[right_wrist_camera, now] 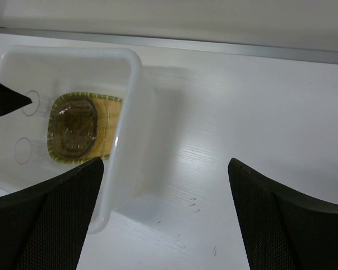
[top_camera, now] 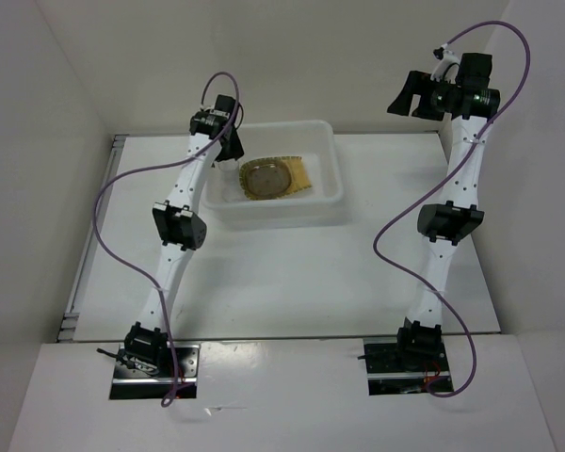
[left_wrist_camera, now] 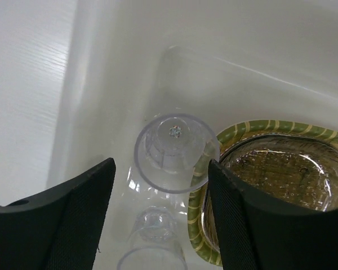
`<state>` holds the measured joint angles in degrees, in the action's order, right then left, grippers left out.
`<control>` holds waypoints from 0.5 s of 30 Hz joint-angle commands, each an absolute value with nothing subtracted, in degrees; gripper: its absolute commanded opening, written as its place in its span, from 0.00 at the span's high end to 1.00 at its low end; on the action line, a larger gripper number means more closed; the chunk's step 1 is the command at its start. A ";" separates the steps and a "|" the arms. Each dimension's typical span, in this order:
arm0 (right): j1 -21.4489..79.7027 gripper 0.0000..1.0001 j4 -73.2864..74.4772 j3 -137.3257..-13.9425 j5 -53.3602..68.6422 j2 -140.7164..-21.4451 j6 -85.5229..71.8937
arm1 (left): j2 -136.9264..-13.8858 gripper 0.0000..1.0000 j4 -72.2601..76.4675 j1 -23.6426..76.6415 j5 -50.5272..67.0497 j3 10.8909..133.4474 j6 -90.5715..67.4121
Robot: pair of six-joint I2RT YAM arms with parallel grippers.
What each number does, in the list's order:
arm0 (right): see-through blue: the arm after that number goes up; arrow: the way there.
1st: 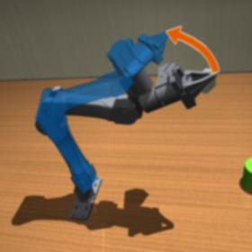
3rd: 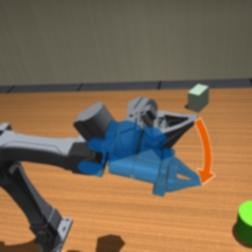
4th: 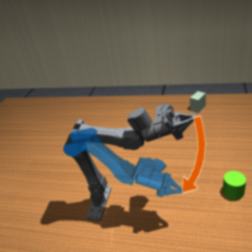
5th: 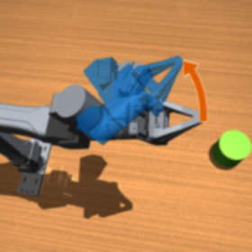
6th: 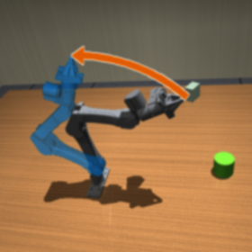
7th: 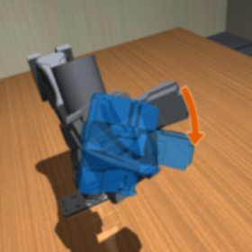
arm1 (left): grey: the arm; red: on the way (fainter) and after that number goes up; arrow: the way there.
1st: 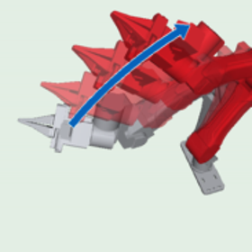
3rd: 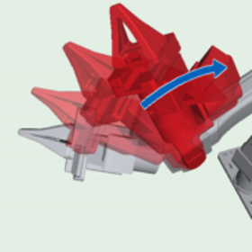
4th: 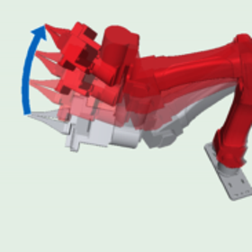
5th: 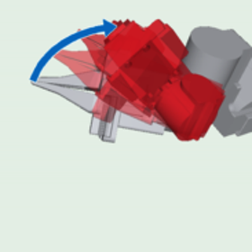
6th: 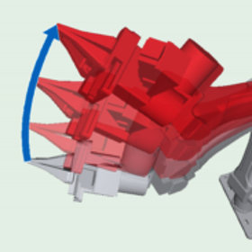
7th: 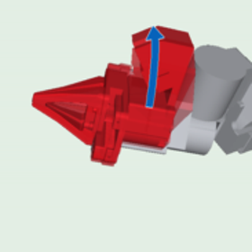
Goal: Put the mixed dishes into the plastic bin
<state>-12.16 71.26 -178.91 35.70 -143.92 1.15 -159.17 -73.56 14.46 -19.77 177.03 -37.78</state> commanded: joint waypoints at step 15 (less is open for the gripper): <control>-10.11 0.00 72.42 -169.02 27.60 -133.68 1.41 | -103.30 0.02 -68.32 12.40 -39.47 122.07 -42.19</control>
